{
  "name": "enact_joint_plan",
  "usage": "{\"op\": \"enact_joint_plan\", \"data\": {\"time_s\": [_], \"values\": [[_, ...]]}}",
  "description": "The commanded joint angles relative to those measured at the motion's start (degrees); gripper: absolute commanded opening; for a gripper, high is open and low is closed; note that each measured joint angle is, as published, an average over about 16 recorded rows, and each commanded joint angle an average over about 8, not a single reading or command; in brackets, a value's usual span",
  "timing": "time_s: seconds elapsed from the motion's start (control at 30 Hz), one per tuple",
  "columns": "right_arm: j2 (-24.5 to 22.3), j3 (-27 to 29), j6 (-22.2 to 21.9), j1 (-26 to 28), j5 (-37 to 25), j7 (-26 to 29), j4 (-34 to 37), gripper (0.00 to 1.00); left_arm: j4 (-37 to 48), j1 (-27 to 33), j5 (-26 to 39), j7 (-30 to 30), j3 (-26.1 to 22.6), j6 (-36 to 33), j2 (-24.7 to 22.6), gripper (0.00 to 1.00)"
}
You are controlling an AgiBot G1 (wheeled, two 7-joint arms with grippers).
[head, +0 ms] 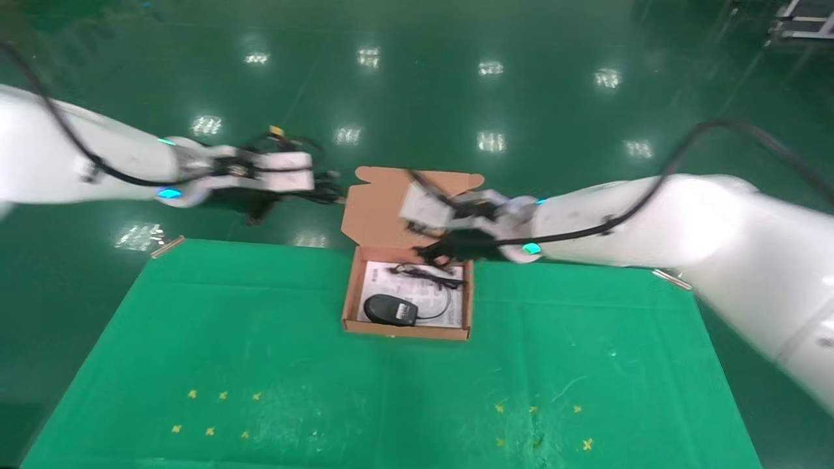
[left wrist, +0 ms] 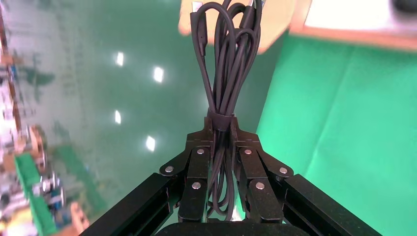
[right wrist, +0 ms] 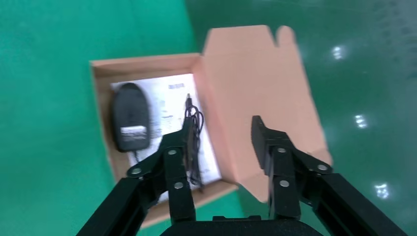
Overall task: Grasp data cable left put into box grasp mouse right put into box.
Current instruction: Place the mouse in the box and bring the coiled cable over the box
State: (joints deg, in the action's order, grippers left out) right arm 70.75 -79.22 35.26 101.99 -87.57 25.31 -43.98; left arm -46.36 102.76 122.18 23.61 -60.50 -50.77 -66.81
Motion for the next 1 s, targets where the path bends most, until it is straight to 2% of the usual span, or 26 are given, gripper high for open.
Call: {"op": "enact_joint_plan", "data": {"time_s": [0.03,0.4,0.63,0.9,0.93,1.0], "values": [[-1.43,0.27,-0.16,0.50,0.03,0.24,-0.88,1.00,1.23,-1.25,-1.52,-1.77,0.24,2.00,-0.96,0.00],[-11.06,-0.65,0.24,3.12,-3.86,5.28,-8.55,1.00,15.46,-6.68,-12.18,-19.52,1.69,11.49,-10.36,0.00],[-16.40,-1.51,0.77,4.13,-7.03,10.22,-15.14,1.00,17.02,-10.01,-19.90,-28.23,0.84,13.70,-11.48,0.00],[-19.35,-2.40,1.18,4.77,-10.86,15.53,-20.36,1.00,16.88,-11.83,-26.71,-33.11,-2.35,14.50,-11.69,0.00],[-19.46,-2.48,1.16,4.79,-11.31,16.12,-20.73,1.00,16.86,-11.87,-27.38,-33.41,-2.86,14.41,-11.70,0.06],[-19.59,-2.61,1.11,4.81,-11.98,16.98,-21.25,1.00,16.89,-11.91,-28.29,-33.85,-3.70,14.25,-11.72,0.29]]}}
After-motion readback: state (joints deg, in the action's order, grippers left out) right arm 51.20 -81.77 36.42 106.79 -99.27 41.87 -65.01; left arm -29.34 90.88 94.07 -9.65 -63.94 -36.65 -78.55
